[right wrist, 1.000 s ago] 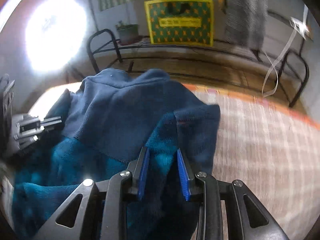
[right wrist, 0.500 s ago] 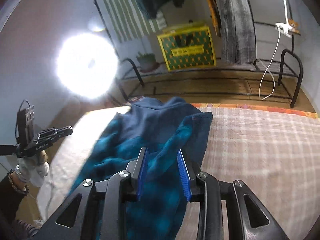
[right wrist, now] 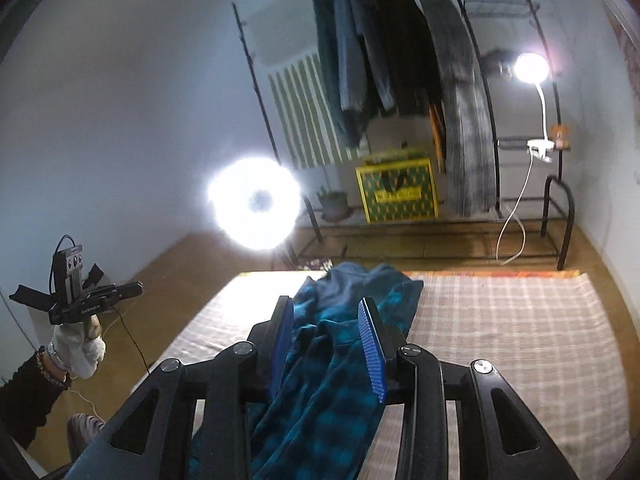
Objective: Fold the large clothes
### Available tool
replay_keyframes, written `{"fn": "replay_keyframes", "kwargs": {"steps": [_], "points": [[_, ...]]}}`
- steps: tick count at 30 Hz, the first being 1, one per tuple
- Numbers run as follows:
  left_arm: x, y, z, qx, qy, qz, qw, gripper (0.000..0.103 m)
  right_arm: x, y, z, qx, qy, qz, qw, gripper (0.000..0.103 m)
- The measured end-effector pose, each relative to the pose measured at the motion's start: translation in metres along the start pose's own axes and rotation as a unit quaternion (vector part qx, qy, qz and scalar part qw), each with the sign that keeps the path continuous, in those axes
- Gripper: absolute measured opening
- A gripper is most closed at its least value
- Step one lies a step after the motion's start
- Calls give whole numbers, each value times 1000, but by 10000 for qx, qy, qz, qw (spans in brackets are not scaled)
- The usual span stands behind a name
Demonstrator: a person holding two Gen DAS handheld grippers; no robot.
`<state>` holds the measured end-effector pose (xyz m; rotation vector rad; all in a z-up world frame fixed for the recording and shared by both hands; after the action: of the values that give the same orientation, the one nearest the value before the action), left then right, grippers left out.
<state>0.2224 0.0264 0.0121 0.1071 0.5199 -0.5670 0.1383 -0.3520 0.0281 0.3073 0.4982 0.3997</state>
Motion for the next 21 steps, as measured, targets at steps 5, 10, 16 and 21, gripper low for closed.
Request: {"fn": "replay_keyframes", "kwargs": {"steps": [5,10,16,21], "points": [[-64,-19,-7,-174,-87,-72,9998,2,-71,28,-4,-228,-243,-51,9994,38],[-98,-40,-35,-391,112,-200,9990,11,-102,53,-37,-449,-41,2,9990,38],[-84,-70,-102,-510,575,-390,9963,31,-77,63,-133,-420,741,-30,9964,35],[-22,-96,-192,-987,1441,-721,9820,31,-6,54,-230,-74,1736,-29,9848,30]]}}
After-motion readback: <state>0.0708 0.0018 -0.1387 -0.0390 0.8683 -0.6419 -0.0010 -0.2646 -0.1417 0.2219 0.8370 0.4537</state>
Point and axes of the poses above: each gripper's, at about its wrist camera, not at the fingertips, and x roughly the way its jaws point, y to its left, z to its top, the point moved 7 cm from there along x, roughly the way its jaws point, and after that the axes turned 8 degrees about x, right-handed, at the moved point
